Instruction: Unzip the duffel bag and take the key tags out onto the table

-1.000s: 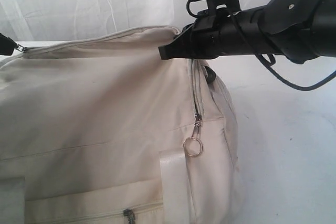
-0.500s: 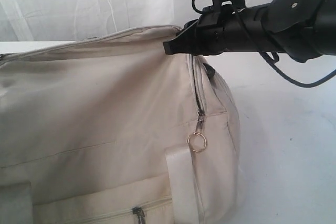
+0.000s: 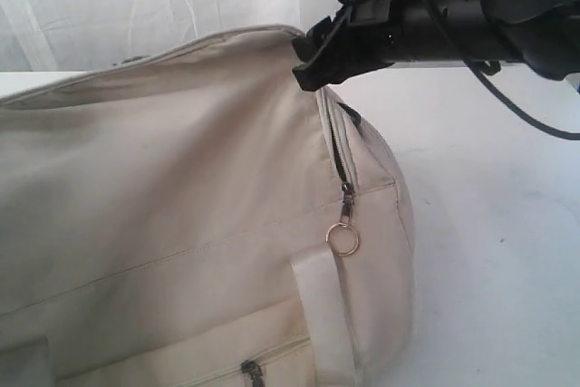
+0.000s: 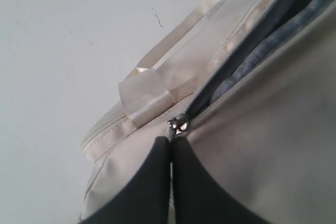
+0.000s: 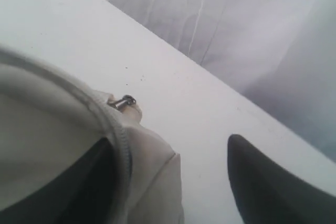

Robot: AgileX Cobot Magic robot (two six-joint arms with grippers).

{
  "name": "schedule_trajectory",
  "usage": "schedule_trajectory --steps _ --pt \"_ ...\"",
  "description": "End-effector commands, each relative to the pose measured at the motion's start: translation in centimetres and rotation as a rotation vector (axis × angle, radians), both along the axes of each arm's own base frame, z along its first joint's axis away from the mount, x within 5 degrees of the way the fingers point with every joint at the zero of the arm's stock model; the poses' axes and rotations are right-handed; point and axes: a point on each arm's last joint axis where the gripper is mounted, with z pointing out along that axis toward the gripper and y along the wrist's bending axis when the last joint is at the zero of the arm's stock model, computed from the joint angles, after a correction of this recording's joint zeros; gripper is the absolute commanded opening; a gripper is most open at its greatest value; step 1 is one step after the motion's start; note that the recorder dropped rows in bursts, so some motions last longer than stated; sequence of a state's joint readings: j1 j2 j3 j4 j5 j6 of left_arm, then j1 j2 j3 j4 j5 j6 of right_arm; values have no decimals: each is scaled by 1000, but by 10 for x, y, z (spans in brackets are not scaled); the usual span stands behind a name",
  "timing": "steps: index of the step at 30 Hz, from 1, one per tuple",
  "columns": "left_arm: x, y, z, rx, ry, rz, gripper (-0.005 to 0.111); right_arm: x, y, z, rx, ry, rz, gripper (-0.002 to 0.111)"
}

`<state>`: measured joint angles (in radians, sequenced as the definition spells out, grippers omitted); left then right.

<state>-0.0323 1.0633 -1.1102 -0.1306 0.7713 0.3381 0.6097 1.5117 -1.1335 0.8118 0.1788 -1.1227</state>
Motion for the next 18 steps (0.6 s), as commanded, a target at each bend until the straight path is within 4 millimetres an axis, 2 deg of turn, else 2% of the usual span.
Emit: schedule_trajectory --steps 1,5,10,18 --pt "6 -2 7 -14 -89 -36 0 -15 11 26 -73 -132 149 64" --pt "14 -8 3 -60 -91 -89 0 -31 30 32 -88 -158 254 71" --pt "20 -15 2 -96 -106 -166 0 -51 53 32 -120 -212 367 72" --pt "13 -20 0 -115 -55 -244 0 -66 111 6 -181 -226 530 72"
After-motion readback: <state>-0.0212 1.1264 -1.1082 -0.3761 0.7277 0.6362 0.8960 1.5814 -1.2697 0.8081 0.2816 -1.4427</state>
